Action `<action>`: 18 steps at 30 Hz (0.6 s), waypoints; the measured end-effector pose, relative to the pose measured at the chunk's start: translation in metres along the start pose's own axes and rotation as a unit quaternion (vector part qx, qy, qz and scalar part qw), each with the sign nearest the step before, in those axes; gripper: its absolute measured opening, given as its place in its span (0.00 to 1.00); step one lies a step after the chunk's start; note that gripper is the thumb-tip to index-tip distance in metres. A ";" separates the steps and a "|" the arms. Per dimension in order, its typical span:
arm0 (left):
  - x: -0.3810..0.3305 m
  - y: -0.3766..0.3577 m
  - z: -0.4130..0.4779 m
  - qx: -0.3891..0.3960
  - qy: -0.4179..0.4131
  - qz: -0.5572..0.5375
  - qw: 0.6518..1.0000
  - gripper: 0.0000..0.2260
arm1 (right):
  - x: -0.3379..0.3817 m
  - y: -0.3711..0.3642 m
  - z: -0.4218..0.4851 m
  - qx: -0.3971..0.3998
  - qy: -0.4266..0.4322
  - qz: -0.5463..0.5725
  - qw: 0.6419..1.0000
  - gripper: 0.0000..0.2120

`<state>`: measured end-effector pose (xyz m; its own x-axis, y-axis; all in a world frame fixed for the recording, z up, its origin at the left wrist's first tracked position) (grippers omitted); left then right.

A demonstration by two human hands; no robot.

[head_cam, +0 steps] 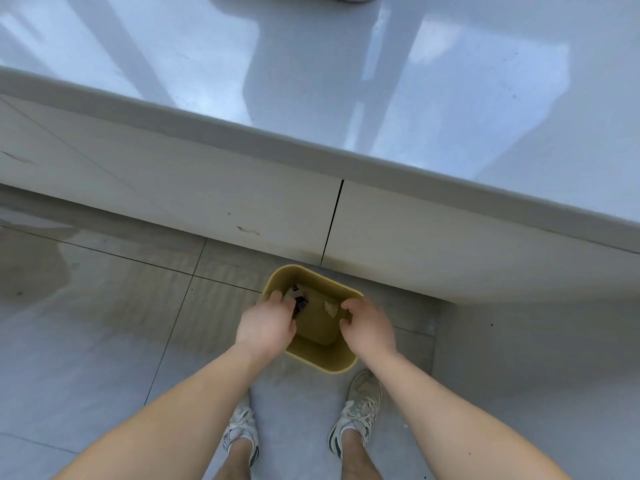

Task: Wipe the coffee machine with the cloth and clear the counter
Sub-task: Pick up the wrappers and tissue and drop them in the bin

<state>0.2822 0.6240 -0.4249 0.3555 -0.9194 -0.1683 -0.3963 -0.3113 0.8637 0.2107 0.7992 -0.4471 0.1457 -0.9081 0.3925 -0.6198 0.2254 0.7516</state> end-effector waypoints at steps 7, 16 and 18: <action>-0.017 0.076 -0.052 -0.034 -0.012 0.016 0.999 0.15 | 0.041 0.074 -0.054 -0.034 0.056 -0.044 0.997 0.11; -0.044 0.187 -0.124 -0.076 -0.023 0.029 0.996 0.14 | 0.090 0.174 -0.149 -0.085 0.129 -0.118 0.981 0.15; -0.043 0.196 -0.120 -0.077 -0.020 0.024 0.997 0.15 | 0.096 0.181 -0.148 -0.093 0.139 -0.118 0.979 0.14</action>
<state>0.2911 0.6312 -0.1910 0.3043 -0.9422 -0.1402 -0.2767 -0.2282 0.9335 0.2267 0.8056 -0.1946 0.4884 -0.8169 0.3069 -0.3962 0.1058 0.9121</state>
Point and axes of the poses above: each hand's wrist, its own z-axis towards the middle knuckle, its own y-axis out of the back of the hand, x = y × z, the point moved 9 cm from there along z, towards the middle knuckle, and after that the axes turned 3 degrees about y, right-handed, at the moved point
